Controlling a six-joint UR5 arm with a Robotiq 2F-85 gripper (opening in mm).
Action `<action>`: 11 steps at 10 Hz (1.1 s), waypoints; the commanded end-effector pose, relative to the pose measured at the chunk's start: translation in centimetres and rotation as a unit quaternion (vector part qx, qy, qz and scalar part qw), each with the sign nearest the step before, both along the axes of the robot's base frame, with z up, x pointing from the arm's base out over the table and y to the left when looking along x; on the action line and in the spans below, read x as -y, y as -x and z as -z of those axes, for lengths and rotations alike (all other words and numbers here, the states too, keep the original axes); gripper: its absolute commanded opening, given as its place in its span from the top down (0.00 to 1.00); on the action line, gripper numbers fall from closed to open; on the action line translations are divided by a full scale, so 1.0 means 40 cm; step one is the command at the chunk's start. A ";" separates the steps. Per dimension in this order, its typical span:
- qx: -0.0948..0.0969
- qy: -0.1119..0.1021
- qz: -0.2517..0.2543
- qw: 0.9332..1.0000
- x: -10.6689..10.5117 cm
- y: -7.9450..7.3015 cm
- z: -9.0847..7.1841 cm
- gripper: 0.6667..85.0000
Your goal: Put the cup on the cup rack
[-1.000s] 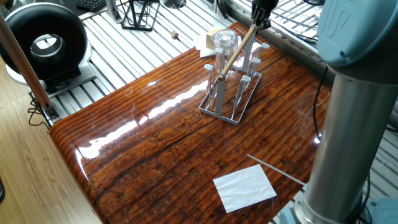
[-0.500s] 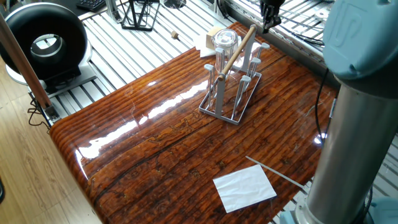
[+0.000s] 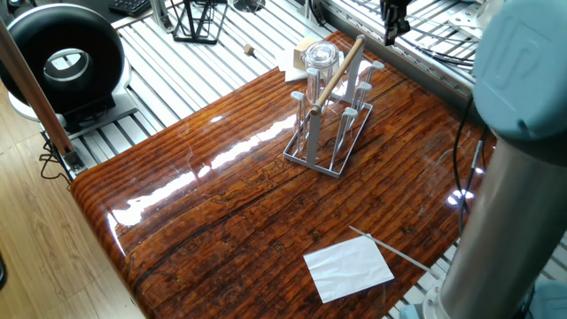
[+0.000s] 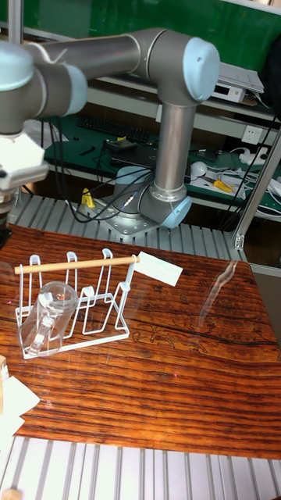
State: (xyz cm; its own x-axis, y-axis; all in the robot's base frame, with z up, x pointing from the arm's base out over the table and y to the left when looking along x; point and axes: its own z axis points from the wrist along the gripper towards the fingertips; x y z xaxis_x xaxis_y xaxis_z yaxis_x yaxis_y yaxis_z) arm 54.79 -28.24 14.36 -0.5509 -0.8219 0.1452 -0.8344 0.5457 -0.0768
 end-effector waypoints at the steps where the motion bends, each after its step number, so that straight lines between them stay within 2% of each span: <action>1: 0.006 0.005 0.029 1.000 -0.046 0.032 -0.037 1.00; 2: 0.009 0.011 0.030 0.999 -0.054 0.037 -0.045 1.00; 4: 0.012 0.003 0.038 0.999 -0.076 0.036 -0.045 1.00; 5: 0.018 0.009 0.030 0.999 -0.063 0.025 -0.045 1.00; 8: 0.027 0.010 0.019 0.999 -0.060 0.011 -0.045 1.00; 9: 0.027 -0.006 0.027 0.999 -0.080 0.012 -0.041 1.00; 11: 0.041 -0.023 0.037 0.998 -0.097 -0.021 -0.034 1.00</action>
